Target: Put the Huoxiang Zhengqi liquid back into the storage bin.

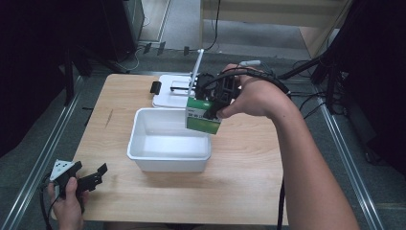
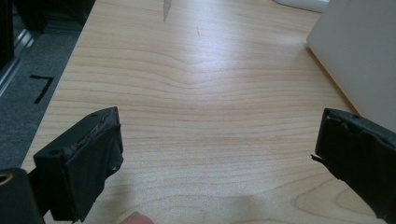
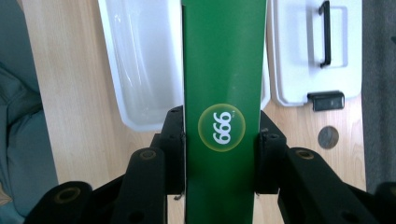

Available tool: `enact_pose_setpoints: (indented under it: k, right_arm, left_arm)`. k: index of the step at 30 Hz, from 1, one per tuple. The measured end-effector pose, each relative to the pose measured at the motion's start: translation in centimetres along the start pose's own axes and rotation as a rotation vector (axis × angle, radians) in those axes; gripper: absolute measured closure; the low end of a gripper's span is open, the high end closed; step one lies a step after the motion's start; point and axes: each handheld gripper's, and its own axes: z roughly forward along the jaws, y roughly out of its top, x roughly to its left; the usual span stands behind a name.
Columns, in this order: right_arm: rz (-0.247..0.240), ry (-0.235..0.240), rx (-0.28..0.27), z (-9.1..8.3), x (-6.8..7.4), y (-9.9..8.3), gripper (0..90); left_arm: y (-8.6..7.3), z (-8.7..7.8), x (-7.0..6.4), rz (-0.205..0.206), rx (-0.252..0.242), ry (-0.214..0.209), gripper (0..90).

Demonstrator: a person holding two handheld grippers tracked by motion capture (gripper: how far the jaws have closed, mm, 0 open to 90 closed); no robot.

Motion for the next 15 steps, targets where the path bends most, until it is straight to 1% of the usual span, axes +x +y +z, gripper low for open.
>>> enact_pose_setpoints:
  k: [1, 3, 5, 6, 7, 8, 11, 12, 13, 14, 15]
  right_arm:
    - [0.000, 0.000, 0.000, 0.0, 0.0, 0.0, 64.6]
    - [-0.025, 0.007, 0.001, 0.6, 0.0, 0.8, 64.6]
    - [-0.028, 0.014, 0.004, 0.8, 0.1, 1.1, 64.6]
    - [-0.025, 0.017, 0.016, 1.1, 0.2, 1.4, 64.6]
    - [-0.044, 0.019, 0.008, 1.3, 0.1, 1.6, 64.6]
    - [-0.051, 0.026, 0.003, 1.5, 0.1, 1.8, 64.6]
    - [-0.048, 0.028, 0.015, 1.8, 0.1, 2.0, 64.6]
    - [-0.060, 0.028, 0.010, 2.0, 0.0, 2.1, 64.6]
    - [-0.060, 0.028, 0.010, 2.0, 0.0, 2.1, 64.6]
    - [-0.049, 0.032, 0.026, 2.2, 0.0, 2.2, 64.6]
    - [-0.049, 0.032, 0.026, 2.2, 0.0, 2.2, 64.6]
  left_arm:
    - [0.0, 0.0, 0.0, 0.000, 0.000, 0.000, 1.5]
    - [0.0, 0.0, 0.0, -0.001, 0.002, -0.003, 1.5]
    - [0.0, 0.0, 0.0, -0.001, 0.001, -0.003, 1.5]
    - [0.0, 0.0, 0.0, -0.002, 0.001, -0.003, 1.5]
    - [0.0, 0.0, 0.1, -0.001, 0.002, -0.004, 1.5]
    - [0.0, 0.0, 0.1, -0.003, 0.001, -0.004, 1.5]
    - [0.0, 0.0, 0.1, -0.005, 0.002, -0.003, 1.5]
    - [0.0, 0.0, 0.1, -0.005, 0.002, -0.004, 1.5]
    - [0.0, 0.0, 0.1, -0.005, 0.002, -0.004, 1.5]
    - [0.0, 0.0, 0.1, -0.006, 0.002, -0.004, 1.5]
    - [0.0, 0.0, 0.1, -0.006, 0.002, -0.004, 1.5]
